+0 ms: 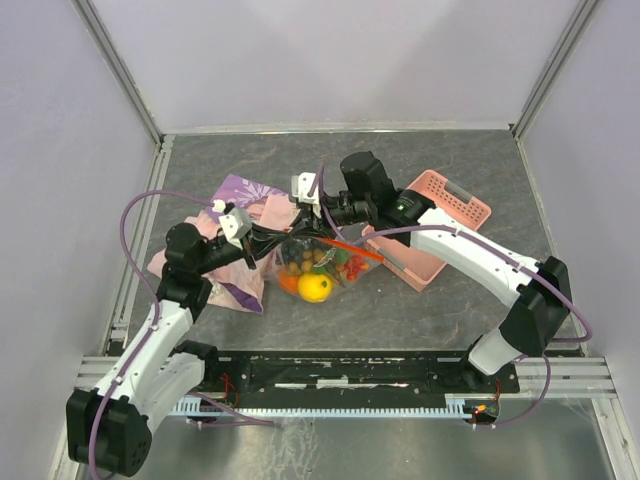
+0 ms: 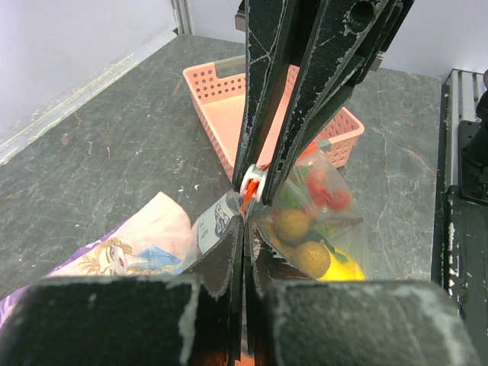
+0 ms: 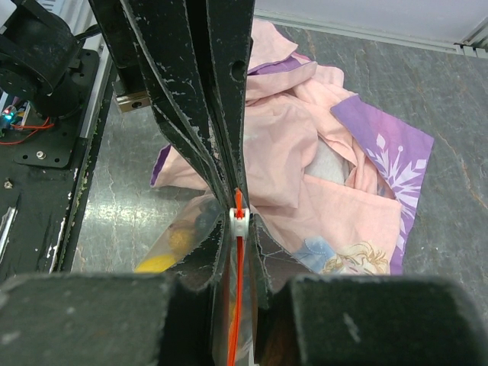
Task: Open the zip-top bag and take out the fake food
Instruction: Unzip the zipper food storage bag at the center of the board.
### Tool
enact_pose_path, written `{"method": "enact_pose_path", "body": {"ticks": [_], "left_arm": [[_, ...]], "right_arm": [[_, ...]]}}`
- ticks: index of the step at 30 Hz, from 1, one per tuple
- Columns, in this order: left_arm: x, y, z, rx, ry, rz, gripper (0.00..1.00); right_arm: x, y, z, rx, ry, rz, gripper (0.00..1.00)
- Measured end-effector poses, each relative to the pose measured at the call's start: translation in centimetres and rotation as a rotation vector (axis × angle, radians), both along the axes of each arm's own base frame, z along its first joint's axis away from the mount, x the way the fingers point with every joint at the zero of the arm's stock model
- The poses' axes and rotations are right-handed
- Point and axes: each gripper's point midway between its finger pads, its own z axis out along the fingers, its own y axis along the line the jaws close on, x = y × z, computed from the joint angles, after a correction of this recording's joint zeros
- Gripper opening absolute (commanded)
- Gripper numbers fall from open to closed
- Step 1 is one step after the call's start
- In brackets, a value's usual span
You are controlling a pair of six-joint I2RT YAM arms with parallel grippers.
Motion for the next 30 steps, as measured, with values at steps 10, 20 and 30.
{"method": "enact_pose_path", "body": {"ticks": [10, 20, 30], "left_arm": [[0.6, 0.5, 0.1, -0.002, -0.002, 0.045, 0.03], [1.1, 1.0, -0.3, -0.001, 0.012, 0.080, 0.03], [1.1, 0.9, -0.4, -0.010, 0.033, 0.079, 0.03]], "right_arm": [[1.1, -1.0, -0.8, -0.020, 0.026, -0.053, 0.02], [1.8, -3.6, -2.7, -0.054, 0.085, -0.135, 0.02], [1.7, -5.3, -3.2, -0.066, 0.109, -0.180, 0.02]]}}
